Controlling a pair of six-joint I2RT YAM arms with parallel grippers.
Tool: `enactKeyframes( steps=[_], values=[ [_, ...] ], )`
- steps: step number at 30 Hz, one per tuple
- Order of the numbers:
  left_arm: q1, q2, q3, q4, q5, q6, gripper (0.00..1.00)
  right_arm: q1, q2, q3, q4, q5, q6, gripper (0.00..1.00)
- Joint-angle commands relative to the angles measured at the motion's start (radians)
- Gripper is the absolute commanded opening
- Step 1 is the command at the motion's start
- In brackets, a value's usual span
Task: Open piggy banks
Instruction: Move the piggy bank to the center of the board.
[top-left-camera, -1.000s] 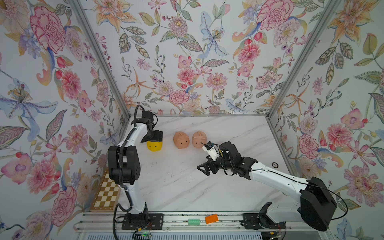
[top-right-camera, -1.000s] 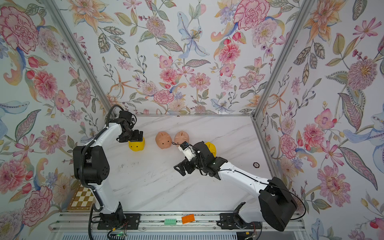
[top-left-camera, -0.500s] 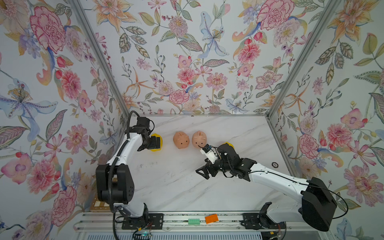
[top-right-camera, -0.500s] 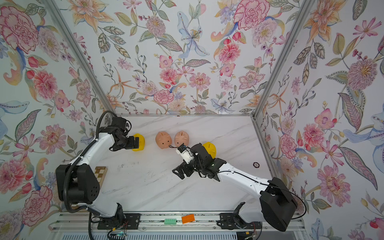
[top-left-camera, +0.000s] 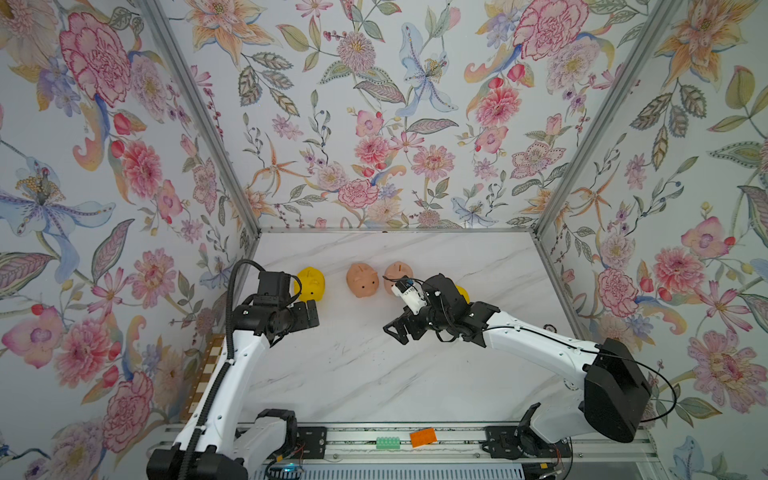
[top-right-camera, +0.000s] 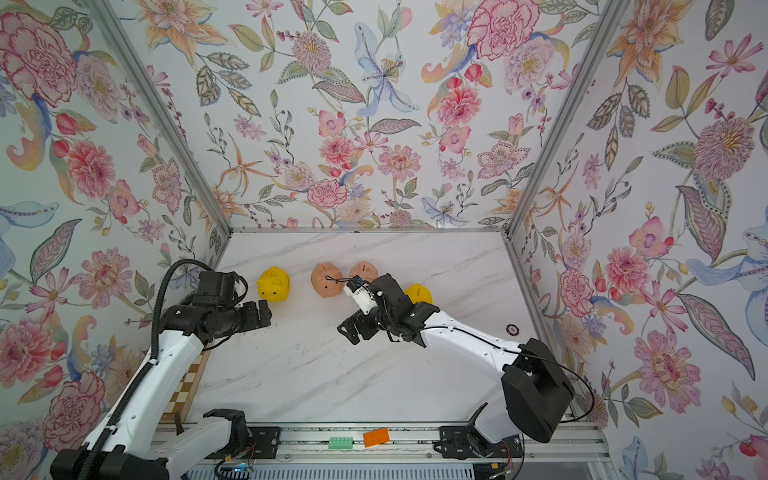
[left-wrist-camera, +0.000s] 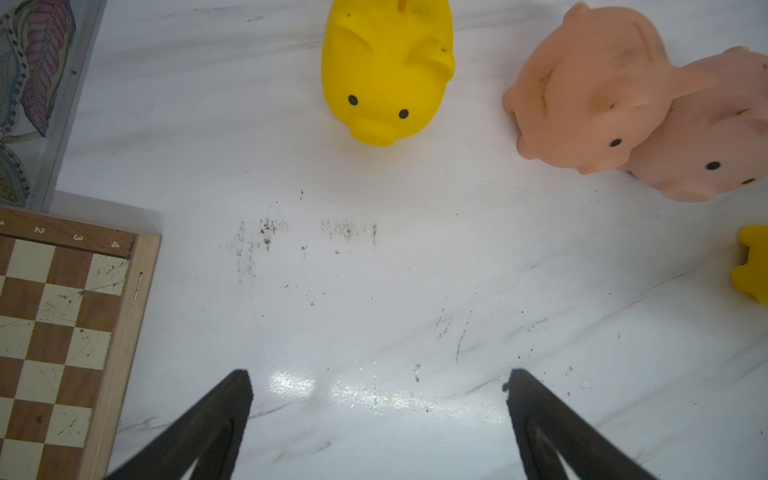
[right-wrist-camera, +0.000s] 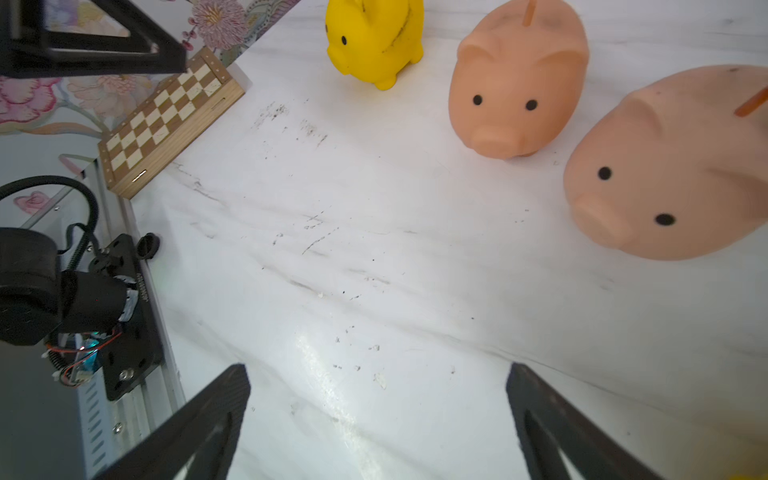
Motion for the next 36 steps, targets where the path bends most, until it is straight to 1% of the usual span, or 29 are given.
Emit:
enactKeyframes(
  steps=[1,4,6,8,12,16,22,24,29,32,36],
  values=[
    [-0.011,-0.078,-0.033,0.041,0.067,-0.046,0.99,0.001,0.021,0.073,-0.074,0.132,0.046,0.99],
    [-0.021,-0.107,-0.046,0.086,0.131,-0.06,0.99,-0.016,0.034,0.11,-0.095,0.175,0.093,0.99],
    [-0.053,-0.101,-0.043,0.122,0.154,-0.066,0.99,-0.031,0.044,0.137,-0.123,0.194,0.113,0.99],
    [-0.097,-0.079,-0.029,0.157,0.153,-0.07,0.99,-0.041,0.047,0.144,-0.135,0.221,0.134,0.99],
    [-0.192,0.031,0.03,0.201,0.128,-0.065,0.99,-0.061,0.036,0.132,-0.14,0.23,0.167,0.99],
    [-0.248,0.168,0.111,0.241,0.092,-0.062,0.99,-0.078,0.011,0.119,-0.16,0.221,0.164,0.99],
    [-0.293,0.435,0.294,0.255,-0.024,-0.07,0.99,-0.107,-0.056,0.072,-0.182,0.196,0.148,0.99],
    [-0.315,0.53,0.384,0.234,-0.086,-0.058,0.99,-0.116,-0.08,0.047,-0.183,0.188,0.143,0.99],
    [-0.329,0.785,0.629,0.149,-0.171,-0.028,0.99,-0.132,-0.135,0.001,-0.183,0.174,0.131,0.99],
    [-0.328,0.913,0.762,0.103,-0.19,-0.005,0.99,-0.147,-0.173,-0.021,-0.183,0.168,0.119,0.99],
    [-0.299,1.054,0.907,0.068,-0.138,0.003,0.99,-0.181,-0.225,-0.053,-0.183,0.143,0.112,0.99]
  ],
)
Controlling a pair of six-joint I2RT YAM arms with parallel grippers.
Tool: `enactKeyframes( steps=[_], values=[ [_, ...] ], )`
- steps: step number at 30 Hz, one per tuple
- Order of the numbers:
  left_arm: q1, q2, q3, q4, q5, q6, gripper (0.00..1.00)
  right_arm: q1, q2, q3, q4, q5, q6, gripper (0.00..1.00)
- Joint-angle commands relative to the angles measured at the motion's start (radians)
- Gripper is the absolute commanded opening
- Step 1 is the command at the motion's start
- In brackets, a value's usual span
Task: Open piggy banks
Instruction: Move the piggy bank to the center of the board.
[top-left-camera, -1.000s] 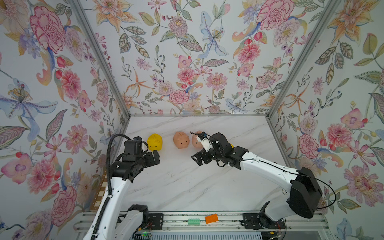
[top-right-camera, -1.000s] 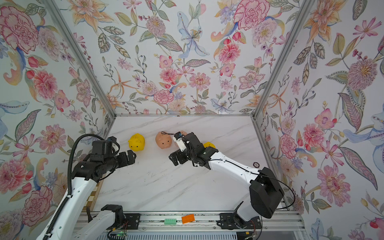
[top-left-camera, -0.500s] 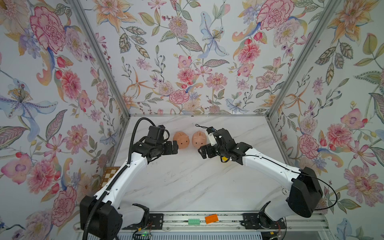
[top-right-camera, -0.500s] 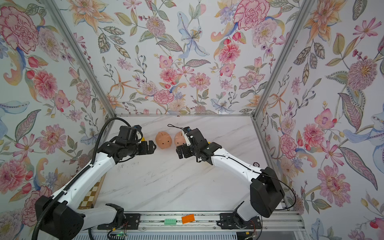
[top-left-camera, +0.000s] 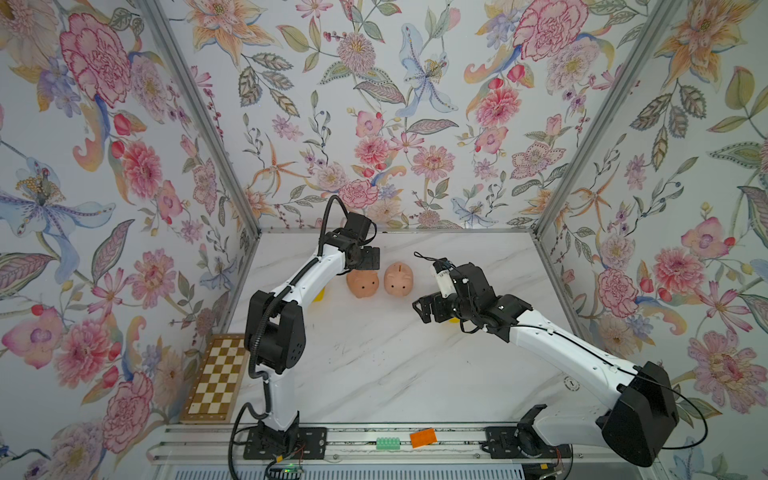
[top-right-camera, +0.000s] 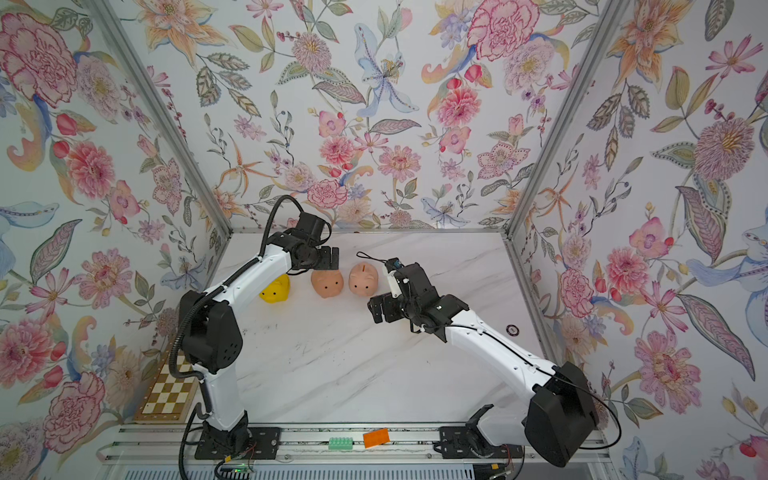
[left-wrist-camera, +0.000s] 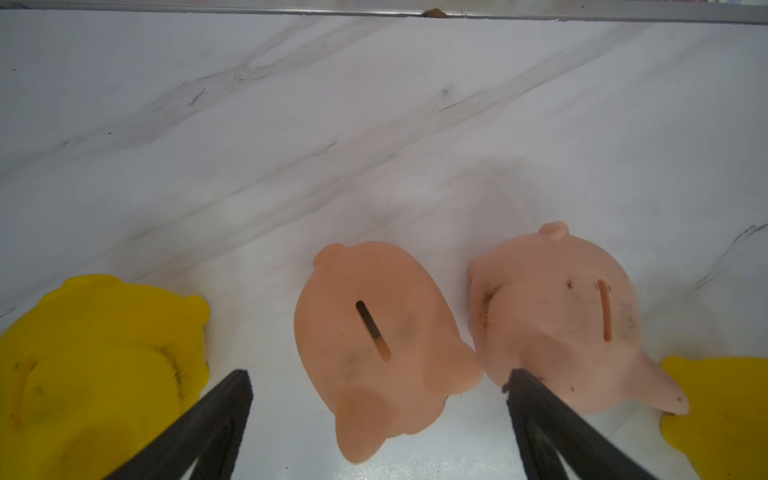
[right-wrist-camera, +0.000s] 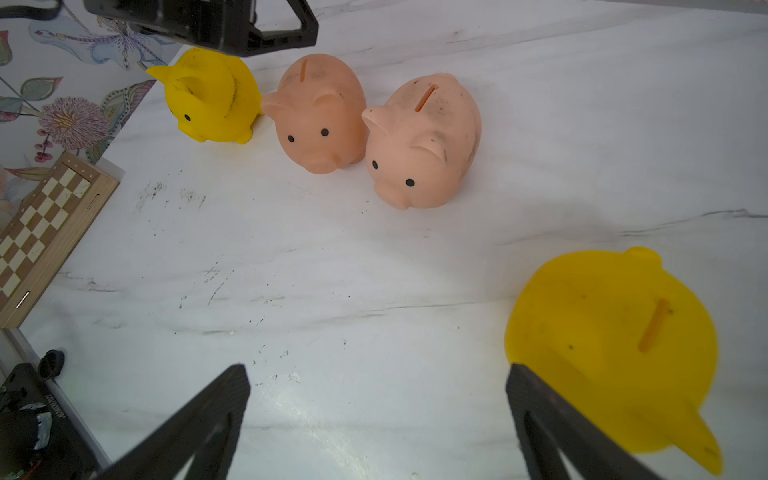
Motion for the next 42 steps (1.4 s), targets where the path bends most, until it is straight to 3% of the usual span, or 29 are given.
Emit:
enactKeyframes(
  steps=[1,6,13,27,35,42],
  values=[
    [0.021,0.099,0.118,-0.092,-0.009,0.032,0.99,-0.032,-0.052,-0.029,-0.015,-0.032,-0.02,0.99],
    [0.039,0.239,0.28,-0.18,-0.057,0.039,0.98,-0.075,-0.096,-0.059,-0.015,-0.066,-0.032,0.99],
    [0.061,0.284,0.277,-0.193,-0.056,0.046,0.92,-0.11,-0.104,-0.075,-0.009,-0.095,-0.049,0.99],
    [0.046,0.004,-0.158,0.018,0.191,0.072,0.87,-0.147,-0.15,-0.099,0.014,-0.137,-0.042,0.99],
    [-0.041,-0.177,-0.401,0.121,0.288,0.079,0.87,-0.122,-0.196,-0.119,0.034,-0.171,-0.048,0.99],
    [-0.124,-0.202,-0.451,0.154,0.368,0.115,0.87,-0.083,-0.241,-0.146,0.063,-0.265,-0.052,0.99]
  ],
)
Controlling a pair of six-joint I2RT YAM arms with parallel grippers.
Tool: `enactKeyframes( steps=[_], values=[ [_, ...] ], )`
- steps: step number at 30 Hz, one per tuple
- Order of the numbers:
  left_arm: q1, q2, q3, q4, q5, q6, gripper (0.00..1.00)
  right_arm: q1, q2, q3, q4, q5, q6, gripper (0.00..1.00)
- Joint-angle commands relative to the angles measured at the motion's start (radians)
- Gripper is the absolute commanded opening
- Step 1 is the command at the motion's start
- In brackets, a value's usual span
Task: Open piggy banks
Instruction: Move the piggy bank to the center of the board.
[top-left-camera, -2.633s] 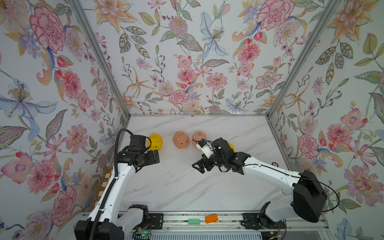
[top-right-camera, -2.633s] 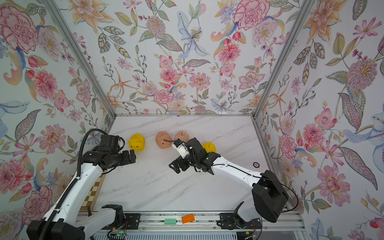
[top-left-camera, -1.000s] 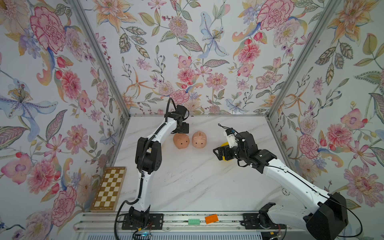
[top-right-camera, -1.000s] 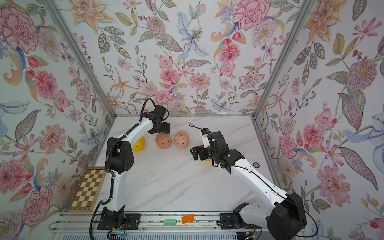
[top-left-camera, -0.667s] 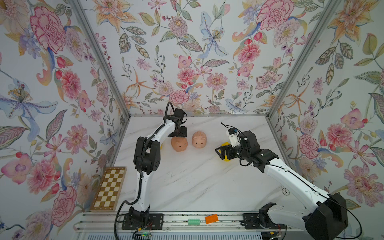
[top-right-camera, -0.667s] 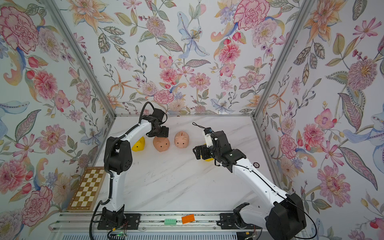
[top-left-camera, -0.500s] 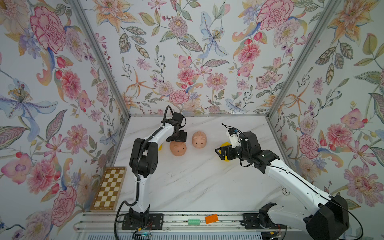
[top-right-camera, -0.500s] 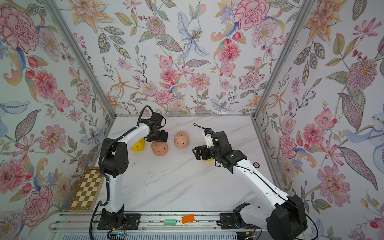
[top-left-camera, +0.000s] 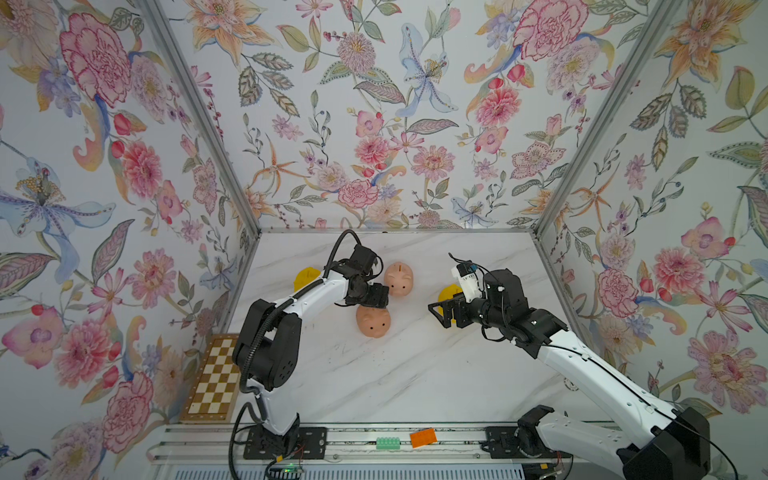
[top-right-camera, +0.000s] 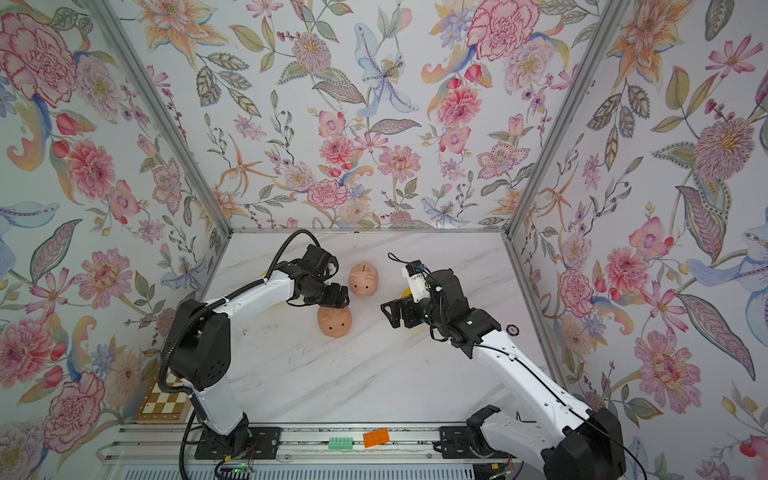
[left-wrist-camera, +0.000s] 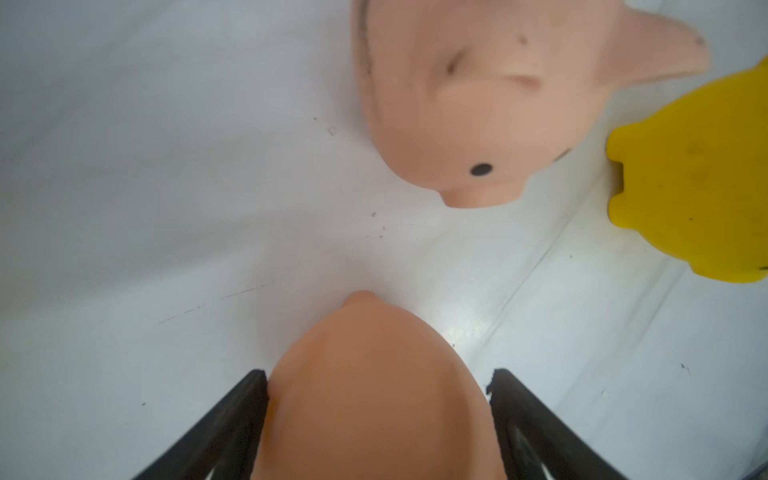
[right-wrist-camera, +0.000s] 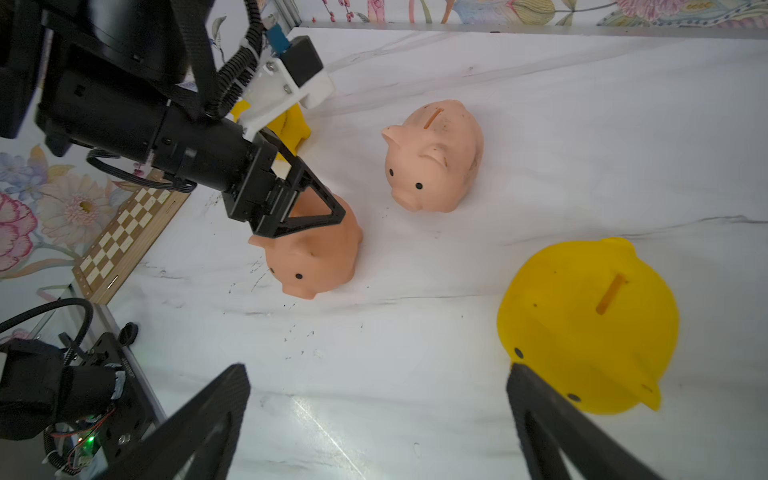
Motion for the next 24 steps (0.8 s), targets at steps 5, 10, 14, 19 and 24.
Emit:
enactKeyframes(
  steps=[5,10,14,19,24],
  values=[
    [-0.06,-0.046,0.02,0.031,0.077,0.052,0.94,0.039,-0.075,-0.037,0.008,-0.027,-0.004,0.99],
    [-0.059,-0.119,0.073,-0.033,-0.029,0.028,0.99,0.04,-0.118,-0.068,0.001,0.013,0.01,0.99],
    [-0.079,-0.145,0.101,-0.141,-0.134,-0.014,0.99,0.039,-0.139,-0.081,0.009,0.033,0.012,0.99],
    [-0.145,-0.147,0.105,-0.258,-0.301,-0.069,0.99,0.037,-0.145,-0.086,0.018,0.027,-0.003,0.99],
    [-0.215,-0.156,0.09,-0.296,-0.378,-0.13,0.99,0.037,-0.159,-0.098,0.022,0.02,-0.014,0.99]
  ],
)
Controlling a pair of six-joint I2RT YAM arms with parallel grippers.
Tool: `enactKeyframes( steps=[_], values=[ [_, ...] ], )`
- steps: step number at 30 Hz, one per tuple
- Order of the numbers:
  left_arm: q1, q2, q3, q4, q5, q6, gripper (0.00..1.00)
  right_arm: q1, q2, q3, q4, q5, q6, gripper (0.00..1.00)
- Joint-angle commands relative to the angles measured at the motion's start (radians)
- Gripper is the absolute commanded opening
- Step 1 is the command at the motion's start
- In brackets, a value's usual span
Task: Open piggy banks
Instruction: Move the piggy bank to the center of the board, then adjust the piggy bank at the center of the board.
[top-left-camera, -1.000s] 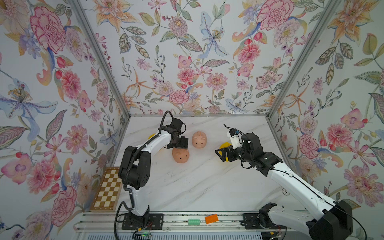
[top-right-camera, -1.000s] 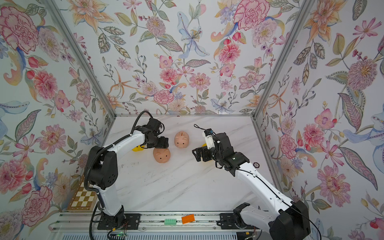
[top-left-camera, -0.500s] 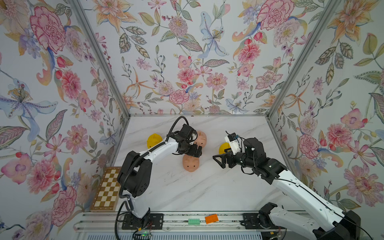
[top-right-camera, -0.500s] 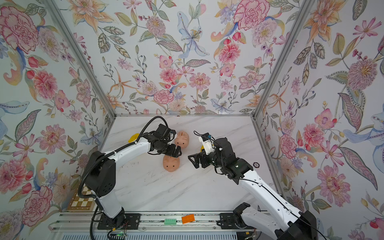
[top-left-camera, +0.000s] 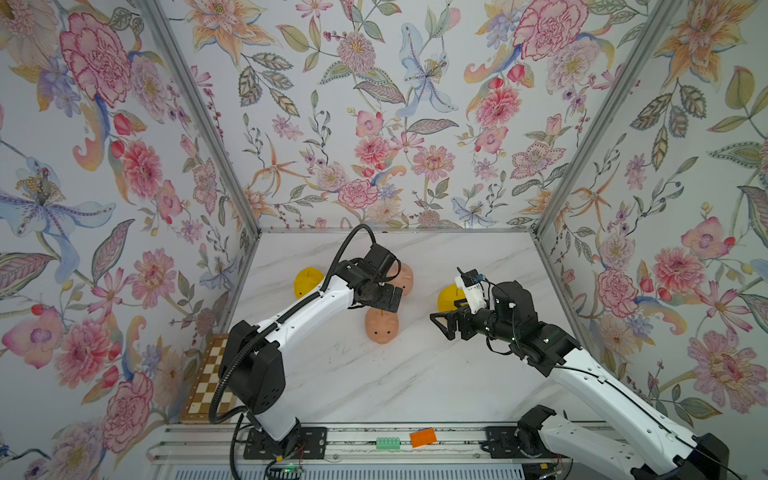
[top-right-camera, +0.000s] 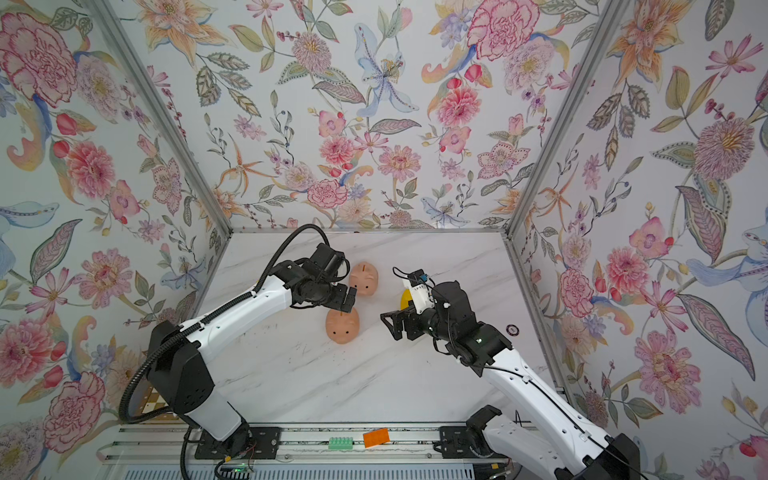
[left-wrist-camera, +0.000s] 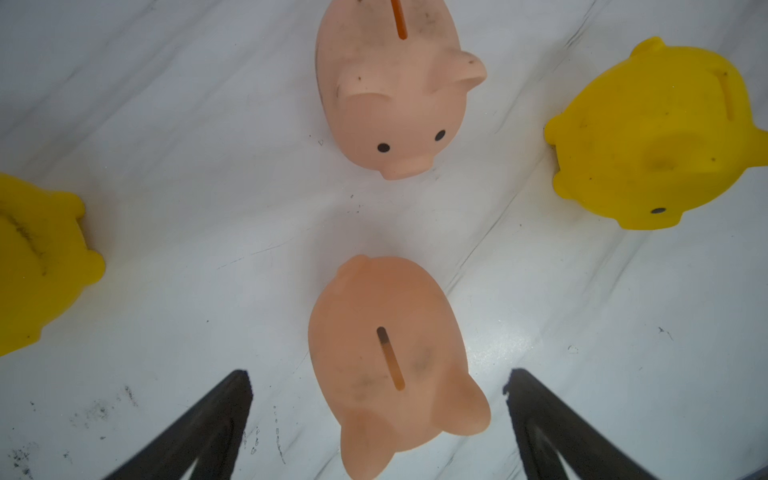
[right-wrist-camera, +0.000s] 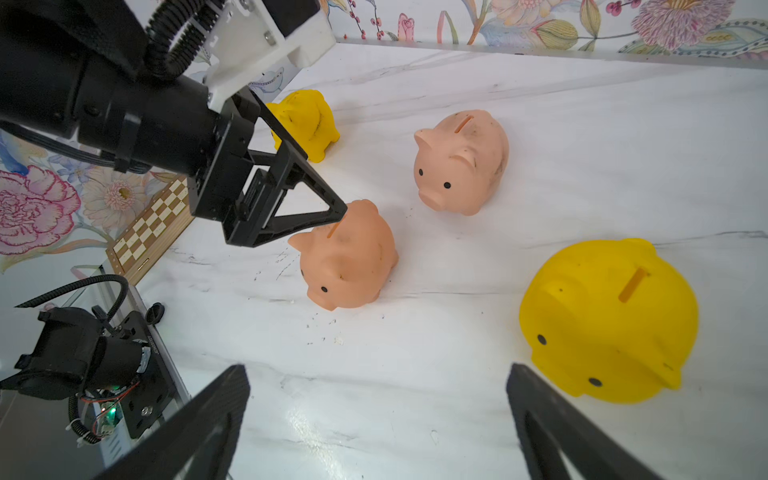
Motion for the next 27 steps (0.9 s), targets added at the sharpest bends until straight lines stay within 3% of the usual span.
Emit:
enactKeyframes(
  steps=[1,16,27],
  values=[
    [-0.044,-0.01,-0.011,-0.074,-0.101,-0.06,0.99,0.001,-0.028,-0.031,0.02,-0.003,-0.015,0.99],
    [-0.135,0.111,0.032,-0.121,-0.23,-0.152,0.98,0.001,-0.109,-0.098,0.038,-0.044,-0.008,0.99],
    [-0.133,0.082,-0.03,-0.097,-0.167,-0.149,0.94,0.002,-0.1,-0.098,0.048,-0.048,-0.006,0.99]
  ],
)
